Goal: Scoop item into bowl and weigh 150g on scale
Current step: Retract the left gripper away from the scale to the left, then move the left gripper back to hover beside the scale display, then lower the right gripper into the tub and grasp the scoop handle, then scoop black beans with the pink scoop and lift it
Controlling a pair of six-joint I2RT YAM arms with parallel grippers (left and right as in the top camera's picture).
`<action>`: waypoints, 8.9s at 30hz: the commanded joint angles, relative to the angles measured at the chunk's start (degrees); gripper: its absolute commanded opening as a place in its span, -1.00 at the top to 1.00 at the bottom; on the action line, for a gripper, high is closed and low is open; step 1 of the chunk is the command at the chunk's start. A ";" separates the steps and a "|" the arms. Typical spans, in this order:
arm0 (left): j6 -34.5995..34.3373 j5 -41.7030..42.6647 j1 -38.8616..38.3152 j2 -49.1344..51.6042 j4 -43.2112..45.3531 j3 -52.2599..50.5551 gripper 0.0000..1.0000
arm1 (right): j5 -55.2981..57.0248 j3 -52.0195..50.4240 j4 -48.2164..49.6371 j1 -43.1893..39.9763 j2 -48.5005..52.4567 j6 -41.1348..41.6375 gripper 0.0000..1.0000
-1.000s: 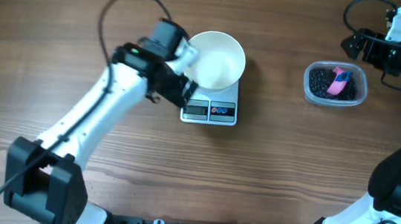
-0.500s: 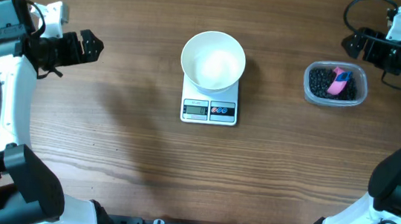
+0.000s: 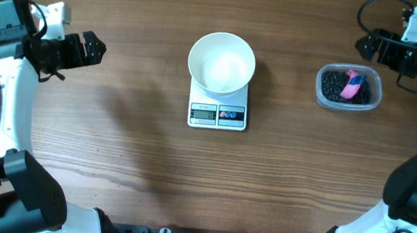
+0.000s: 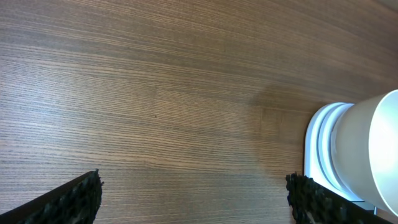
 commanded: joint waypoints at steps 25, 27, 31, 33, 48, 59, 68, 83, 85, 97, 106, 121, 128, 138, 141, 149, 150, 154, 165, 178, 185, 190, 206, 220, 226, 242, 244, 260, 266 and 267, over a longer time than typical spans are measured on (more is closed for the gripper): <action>-0.33 -0.57 0.04 -1.38 0.00 0.92 -1.00 | 0.31 0.92 0.20 0.28 1.11 0.04 -0.99; -0.33 -0.57 0.04 -1.38 0.00 0.92 -1.00 | 0.31 0.92 0.20 0.28 1.11 0.02 -0.99; -0.33 -0.57 0.04 -1.38 0.00 0.92 -1.00 | 0.31 0.92 0.20 0.28 1.11 0.02 -0.99; -0.33 -0.57 0.04 -1.38 0.00 0.92 -1.00 | 0.31 0.92 0.20 0.28 1.11 0.04 -1.00; -0.33 -0.55 0.04 -1.38 0.00 0.92 -1.00 | 0.31 0.92 0.20 0.31 1.11 0.04 -1.00; -0.33 -0.57 0.04 -1.38 0.00 0.92 -1.00 | 0.31 0.92 0.20 0.35 1.11 0.02 -0.99; 30.73 27.82 -0.02 -3.37 -11.98 0.92 -1.00 | 0.31 0.92 0.20 0.35 1.11 0.02 -0.99; 67.17 6.97 -33.09 -13.14 -35.50 -1.40 -1.00 | 0.31 0.92 0.20 0.35 1.11 0.04 -0.99; 67.19 3.67 -36.63 -8.09 -31.71 -3.74 -1.00 | 0.31 0.92 0.20 0.35 1.11 0.02 -0.99; 63.69 -5.75 -38.34 7.30 -19.80 -3.93 -1.00 | 0.31 0.92 0.20 0.35 1.11 0.02 -0.99; 64.37 -7.41 -38.34 7.32 -10.25 -3.93 -1.00 | 0.31 0.92 0.20 0.35 1.11 0.02 -0.99; 64.35 -2.25 -38.32 7.32 -10.49 -3.93 -1.00 | 0.33 0.92 0.20 0.35 1.11 0.04 -0.99; 64.35 -2.25 -38.32 7.32 -10.49 -3.93 -1.00 | 0.31 0.92 0.20 0.35 1.11 0.04 -1.00; 64.35 -2.25 -38.32 7.32 -10.49 -3.93 -1.00 | 0.31 0.92 0.20 0.35 1.11 0.02 -0.99; 64.35 -2.25 -38.32 7.32 -10.49 -3.93 -1.00 | 0.31 0.92 0.20 0.35 1.11 0.02 -0.99; 64.35 -2.25 -38.32 7.32 -10.49 -3.93 -1.00 | 0.31 0.92 0.20 0.35 1.11 0.04 -0.99; 64.35 -2.25 -38.32 7.32 -10.49 -3.93 -1.00 | 0.31 0.92 0.20 0.35 1.11 0.04 -0.99; 64.35 -2.25 -38.32 7.32 -10.49 -3.93 -1.00 | 0.31 0.92 0.20 0.35 1.11 0.04 -0.99; 64.35 -2.25 -38.32 7.32 -10.49 -3.93 -1.00 | 0.31 0.92 0.20 0.35 1.11 0.02 -0.99; 64.35 -2.25 -38.32 7.32 -10.49 -3.93 -1.00 | 0.31 0.92 0.22 0.35 1.11 0.04 -1.00; 64.35 -2.25 -38.32 7.32 -10.49 -3.93 -1.00 | 0.31 0.92 0.20 0.35 1.11 0.00 -0.99; 64.35 -2.25 -38.32 7.32 -10.49 -3.93 -1.00 | 0.31 0.92 0.26 0.35 1.11 0.02 -1.00; 64.35 -2.25 -38.32 7.32 -10.49 -3.93 -1.00 | 9.73 1.79 -18.58 0.52 -7.78 13.25 -0.99; 64.35 -2.25 -38.32 7.32 -10.49 -3.93 -1.00 | 25.81 -6.84 -15.32 10.75 -7.78 25.55 -0.64; 64.35 -2.25 -38.32 7.32 -10.49 -3.93 -1.00 | 25.66 -12.07 -7.54 10.71 -7.78 25.51 0.07; 64.35 -2.25 -38.32 7.32 -10.49 -3.93 -1.00 | 27.74 -12.07 -1.11 10.71 -7.78 25.33 0.61; 64.35 -2.25 -38.32 7.32 -10.49 -3.93 -1.00 | 27.74 -12.07 -4.50 10.71 -7.78 25.35 0.49; 64.35 -2.25 -38.32 7.32 -10.49 -3.93 -1.00 | 27.80 -13.57 -0.22 10.71 -7.61 25.31 0.67; 64.35 -2.25 -38.32 7.32 -10.49 -3.93 -1.00 | 29.94 -13.57 -2.34 10.71 -7.58 24.06 0.91; 64.35 -2.25 -38.32 7.32 -10.49 -3.93 -1.00 | 30.21 -13.55 -1.88 10.69 -7.58 22.32 0.91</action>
